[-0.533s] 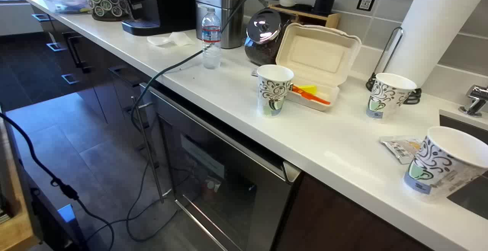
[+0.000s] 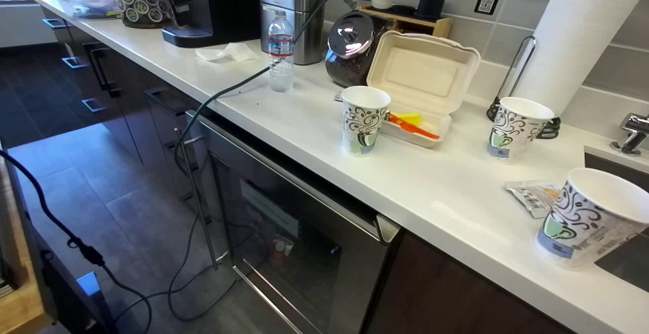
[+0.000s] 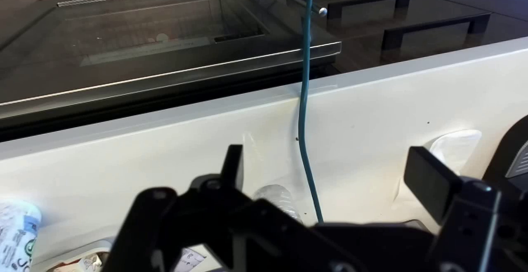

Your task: Put the clear bottle into the cupboard

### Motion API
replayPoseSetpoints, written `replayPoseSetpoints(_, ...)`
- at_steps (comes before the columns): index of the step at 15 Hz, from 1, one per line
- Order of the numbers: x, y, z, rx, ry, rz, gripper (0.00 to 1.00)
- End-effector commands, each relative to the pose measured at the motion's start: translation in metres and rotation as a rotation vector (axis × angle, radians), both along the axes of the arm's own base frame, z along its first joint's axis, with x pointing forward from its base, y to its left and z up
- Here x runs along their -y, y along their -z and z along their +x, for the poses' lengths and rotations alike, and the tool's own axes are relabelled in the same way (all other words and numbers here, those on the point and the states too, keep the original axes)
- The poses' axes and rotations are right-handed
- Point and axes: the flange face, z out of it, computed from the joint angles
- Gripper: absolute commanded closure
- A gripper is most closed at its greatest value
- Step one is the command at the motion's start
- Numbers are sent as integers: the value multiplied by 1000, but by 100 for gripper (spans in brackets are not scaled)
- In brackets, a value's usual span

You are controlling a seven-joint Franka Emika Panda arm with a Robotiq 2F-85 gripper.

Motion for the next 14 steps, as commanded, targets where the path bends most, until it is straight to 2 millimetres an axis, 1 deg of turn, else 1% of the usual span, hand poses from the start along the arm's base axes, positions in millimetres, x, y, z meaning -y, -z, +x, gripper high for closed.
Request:
replayPoseSetpoints(1,0,0,0,-1,0,0,0)
replayPoseSetpoints(7,0,0,0,-1,0,0,0)
replayPoseSetpoints(8,-4,7,-2,15,-20,34,0)
replayPoseSetpoints(10,-13,31,-7,92,-22,59,0)
replayPoseSetpoints(12,-21,59,-16,188,-8,61,0)
replayPoseSetpoints(13,-21,65,-21,246,-2,48,0)
replayPoseSetpoints(14,-27,81,-25,286,14,52,0)
